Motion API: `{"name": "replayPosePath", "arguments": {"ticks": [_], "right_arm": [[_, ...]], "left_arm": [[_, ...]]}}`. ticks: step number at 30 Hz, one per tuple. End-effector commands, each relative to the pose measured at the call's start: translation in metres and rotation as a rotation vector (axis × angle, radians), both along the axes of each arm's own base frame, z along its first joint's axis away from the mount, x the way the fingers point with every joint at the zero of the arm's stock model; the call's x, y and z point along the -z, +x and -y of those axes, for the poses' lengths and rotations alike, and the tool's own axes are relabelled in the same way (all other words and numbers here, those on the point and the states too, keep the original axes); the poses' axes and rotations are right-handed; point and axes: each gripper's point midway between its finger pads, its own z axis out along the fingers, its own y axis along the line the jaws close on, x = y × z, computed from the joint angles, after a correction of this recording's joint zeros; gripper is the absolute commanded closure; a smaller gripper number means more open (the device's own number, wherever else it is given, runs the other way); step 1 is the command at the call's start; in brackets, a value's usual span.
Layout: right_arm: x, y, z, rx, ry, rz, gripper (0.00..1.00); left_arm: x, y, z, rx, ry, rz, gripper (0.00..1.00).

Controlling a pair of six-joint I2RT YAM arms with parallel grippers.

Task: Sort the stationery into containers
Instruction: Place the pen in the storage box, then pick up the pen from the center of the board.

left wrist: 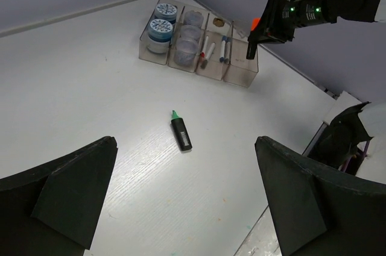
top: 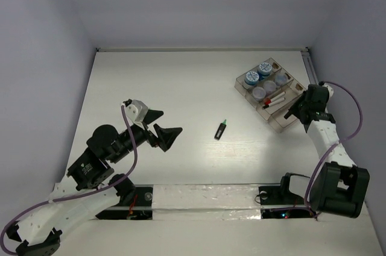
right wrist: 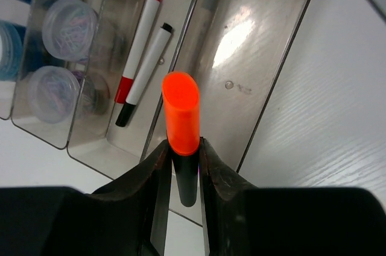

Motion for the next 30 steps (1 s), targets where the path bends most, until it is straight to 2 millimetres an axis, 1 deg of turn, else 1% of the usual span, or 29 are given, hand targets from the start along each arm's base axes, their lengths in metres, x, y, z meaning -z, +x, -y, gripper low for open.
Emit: {"name": "replayPosePath", "arguments": {"ticks": [1, 4, 5, 7, 8, 11, 14, 15, 16, 18, 19, 20, 21, 23, 24, 27, 28, 30], "right_arm": [[-0.012, 0.016, -0.003, -0.018, 0.029, 0.045, 0.99], [-0.005, 0.019, -0.001, -0.006, 0.033, 0.036, 0.92], [-0.004, 0.019, 0.000, 0.000, 0.036, 0.029, 0.83], [0.002, 0.019, 0.004, 0.020, 0.028, 0.008, 0.75], [0.002, 0.020, 0.004, 0.020, 0.027, 0.006, 0.65], [0.005, 0.021, 0.006, 0.026, 0.023, -0.009, 0.49], [0.010, 0.019, 0.011, 0.042, 0.019, -0.035, 0.46], [0.011, 0.018, 0.011, 0.043, 0.018, -0.039, 0.42], [0.011, 0.018, 0.010, 0.039, 0.022, -0.040, 0.41], [0.002, 0.017, 0.008, 0.032, 0.025, -0.014, 0.39], [-0.007, 0.019, 0.005, 0.018, 0.030, 0.014, 0.38], [-0.022, 0.018, 0.003, 0.003, 0.022, 0.058, 0.37], [-0.032, 0.019, -0.001, -0.023, 0.024, 0.087, 0.36], [-0.053, 0.020, -0.020, -0.114, 0.052, 0.141, 0.34], [-0.064, 0.019, -0.038, -0.178, 0.063, 0.165, 0.34], [-0.075, 0.014, -0.082, -0.312, 0.070, 0.155, 0.32], [-0.074, 0.011, -0.115, -0.401, 0.062, 0.142, 0.32], [-0.072, 0.003, -0.152, -0.497, 0.080, 0.122, 0.31]], "left_arm": [[-0.004, 0.003, -0.001, -0.019, -0.008, 0.017, 0.01], [0.000, 0.004, 0.000, -0.021, 0.003, 0.006, 0.01], [-0.001, 0.004, -0.001, -0.021, 0.002, 0.007, 0.01], [-0.002, 0.004, -0.001, -0.022, -0.003, 0.011, 0.01], [-0.002, 0.003, -0.002, -0.024, -0.005, 0.013, 0.01], [-0.003, 0.003, -0.003, -0.028, -0.006, 0.014, 0.01], [-0.003, 0.003, -0.004, -0.030, -0.006, 0.016, 0.01], [-0.003, 0.003, -0.004, -0.030, -0.008, 0.017, 0.01], [-0.003, 0.003, -0.004, -0.032, -0.008, 0.017, 0.01], [-0.004, 0.003, -0.006, -0.036, -0.011, 0.020, 0.01], [-0.005, 0.003, -0.006, -0.038, -0.013, 0.023, 0.01], [-0.005, 0.003, -0.006, -0.039, -0.014, 0.021, 0.01], [-0.004, 0.004, -0.006, -0.039, -0.012, 0.019, 0.01], [-0.004, 0.004, -0.005, -0.039, -0.010, 0.017, 0.01], [-0.002, 0.005, -0.004, -0.041, -0.005, 0.013, 0.01], [0.001, 0.011, -0.006, -0.067, 0.004, 0.005, 0.01], [0.002, 0.012, -0.006, -0.071, 0.009, 0.001, 0.01], [0.006, 0.017, -0.007, -0.090, 0.020, -0.010, 0.01]]}}
